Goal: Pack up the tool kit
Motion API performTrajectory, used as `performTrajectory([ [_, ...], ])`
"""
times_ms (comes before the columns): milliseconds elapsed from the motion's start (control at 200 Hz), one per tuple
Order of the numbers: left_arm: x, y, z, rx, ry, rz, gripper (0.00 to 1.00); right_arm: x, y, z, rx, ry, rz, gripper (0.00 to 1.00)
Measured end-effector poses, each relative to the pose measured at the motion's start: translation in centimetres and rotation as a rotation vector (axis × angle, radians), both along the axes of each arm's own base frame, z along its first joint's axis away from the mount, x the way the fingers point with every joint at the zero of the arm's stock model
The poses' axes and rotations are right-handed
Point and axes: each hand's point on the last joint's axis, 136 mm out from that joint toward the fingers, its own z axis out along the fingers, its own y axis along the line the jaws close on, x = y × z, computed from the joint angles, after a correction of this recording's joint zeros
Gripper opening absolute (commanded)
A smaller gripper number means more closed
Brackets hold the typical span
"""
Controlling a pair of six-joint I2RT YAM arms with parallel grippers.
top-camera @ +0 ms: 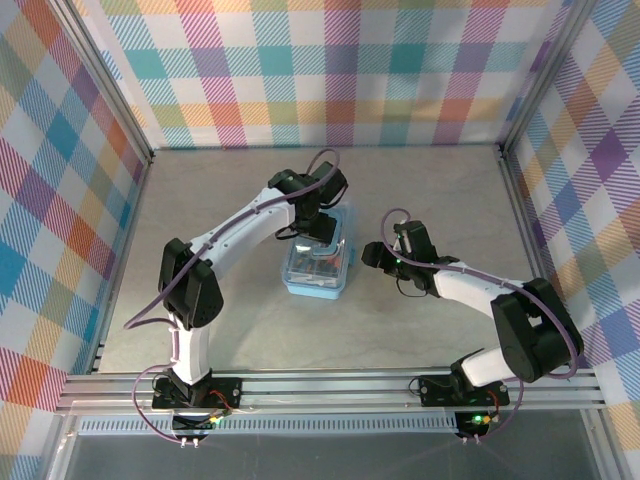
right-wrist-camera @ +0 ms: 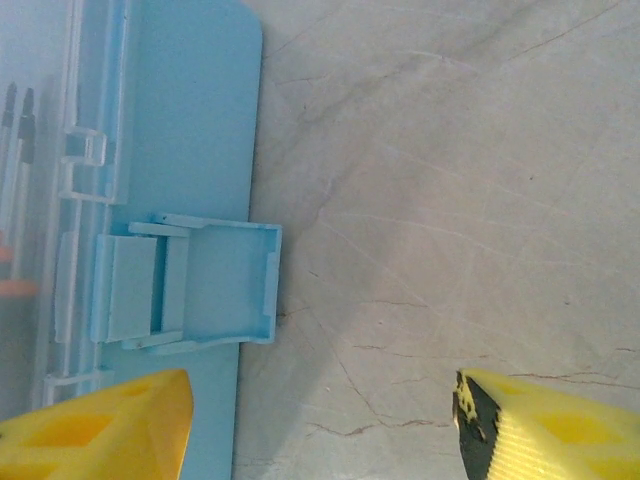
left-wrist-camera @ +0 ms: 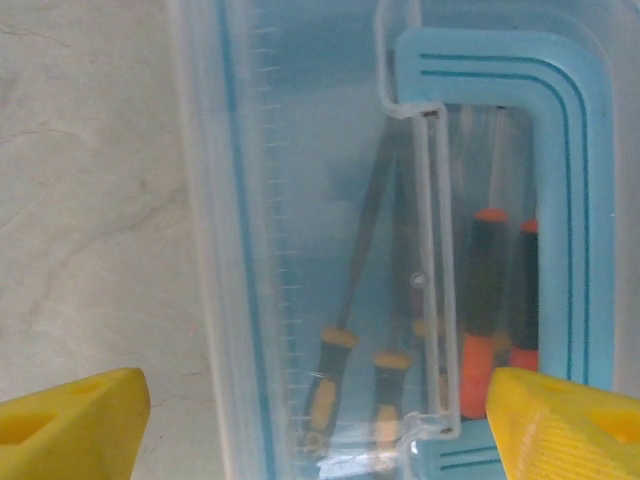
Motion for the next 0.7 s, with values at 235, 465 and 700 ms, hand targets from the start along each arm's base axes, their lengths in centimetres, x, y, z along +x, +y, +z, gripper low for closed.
performTrajectory([
  [235, 0.4, -0.2, -1.4, -0.037, 0.02, 0.004, 0.84, 0.0, 0.0, 0.0, 0.0, 0.001, 0.0, 0.71],
  [465, 0.4, 0.7, -3.3, -0.069, 0.047, 0.029, 0.78, -0.1, 0.1, 0.0, 0.006, 0.002, 0.005, 0.71],
  [700, 0.4, 1.5, -3.1, -0.161, -0.007, 0.044, 0.66, -0.2, 1.2, 0.6, 0.066, 0.0, 0.064, 0.73],
])
